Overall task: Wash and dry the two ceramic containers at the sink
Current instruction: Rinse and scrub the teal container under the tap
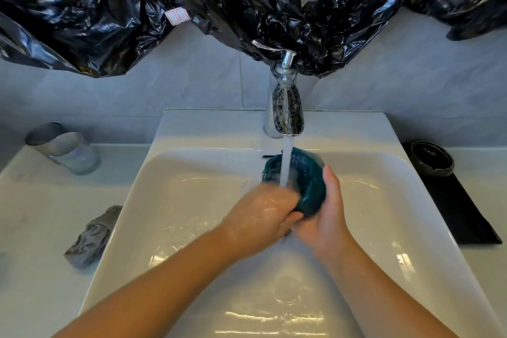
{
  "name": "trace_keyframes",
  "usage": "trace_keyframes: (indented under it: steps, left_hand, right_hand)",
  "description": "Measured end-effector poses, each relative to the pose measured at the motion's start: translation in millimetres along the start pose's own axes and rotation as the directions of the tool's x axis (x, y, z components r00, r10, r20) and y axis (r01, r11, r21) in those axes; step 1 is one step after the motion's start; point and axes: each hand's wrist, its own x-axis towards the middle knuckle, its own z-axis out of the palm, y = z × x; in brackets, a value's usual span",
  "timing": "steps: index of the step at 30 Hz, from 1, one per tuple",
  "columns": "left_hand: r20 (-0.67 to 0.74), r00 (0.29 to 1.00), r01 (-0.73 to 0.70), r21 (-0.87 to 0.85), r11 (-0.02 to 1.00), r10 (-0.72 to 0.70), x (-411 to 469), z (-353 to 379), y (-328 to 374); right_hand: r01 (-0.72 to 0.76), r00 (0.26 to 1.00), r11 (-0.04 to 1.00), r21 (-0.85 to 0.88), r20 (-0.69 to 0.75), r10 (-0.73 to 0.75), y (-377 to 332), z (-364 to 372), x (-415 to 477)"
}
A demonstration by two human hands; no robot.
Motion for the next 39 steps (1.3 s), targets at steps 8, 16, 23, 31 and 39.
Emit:
trace_keyframes:
  steps: [8, 16, 23, 31, 39]
  left_hand:
    - [-0.048, 0.972, 0.224, -0.114, 0.968, -0.230, 4, 1, 11]
    - [0.061, 0.998, -0.003, 0.161, 0.987, -0.006, -6, -7, -5]
    - [0.044, 0.997, 0.065, 0.118, 0.991, -0.071, -4, 3, 3]
    - [-0.377, 0.917, 0.106, -0.086, 0.991, -0.131, -26, -2, -14]
    - [0.022, 0.586, 0.632, -0.639, 0.439, -0.810, -6, -5, 5]
  right_hand:
    - [-0.100, 0.994, 0.995, 0.009, 0.047, 0.100, 6, 5, -3]
    - [-0.150, 0.989, 0.988, 0.038, 0.021, 0.149, -3, 3, -1]
    - [-0.065, 0.998, 0.997, 0.040, -0.019, 0.066, 4, 1, -2]
    - [-0.239, 0.968, 0.966, 0.099, -0.059, 0.246, 2, 5, -1]
    - [-0.194, 0.960, 0.956, -0.219, -0.242, 0.140, 1, 12, 2]
